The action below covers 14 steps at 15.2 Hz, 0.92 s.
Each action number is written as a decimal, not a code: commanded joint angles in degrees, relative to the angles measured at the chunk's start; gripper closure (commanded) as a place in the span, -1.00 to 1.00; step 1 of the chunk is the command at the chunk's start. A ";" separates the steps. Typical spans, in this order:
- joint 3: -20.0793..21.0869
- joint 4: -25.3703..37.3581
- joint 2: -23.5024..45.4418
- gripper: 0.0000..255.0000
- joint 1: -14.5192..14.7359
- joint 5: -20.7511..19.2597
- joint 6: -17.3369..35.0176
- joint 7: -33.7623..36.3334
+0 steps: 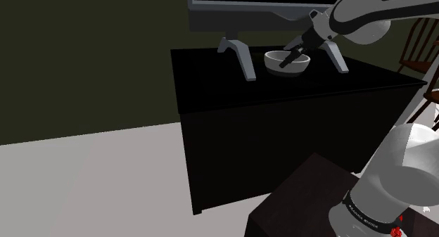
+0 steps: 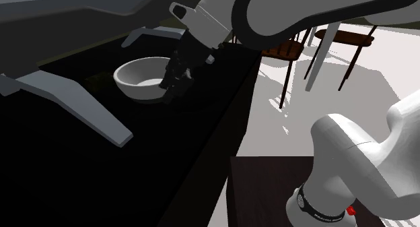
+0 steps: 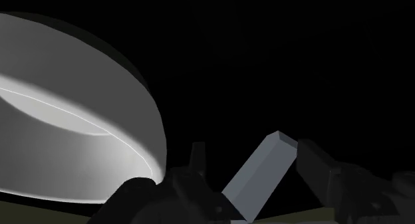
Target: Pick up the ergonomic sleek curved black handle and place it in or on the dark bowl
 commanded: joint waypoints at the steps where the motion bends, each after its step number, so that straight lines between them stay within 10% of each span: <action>1: 0.00 0.00 0.00 1.00 0.00 0.00 0.00 0.00; 9: 0.00 0.00 0.00 1.00 0.00 0.00 0.00 0.00; 10: 0.00 0.00 0.00 -1.00 0.00 0.00 0.00 0.00; 14: 2.31 8.03 6.23 -1.00 -3.92 -6.00 -19.39 2.40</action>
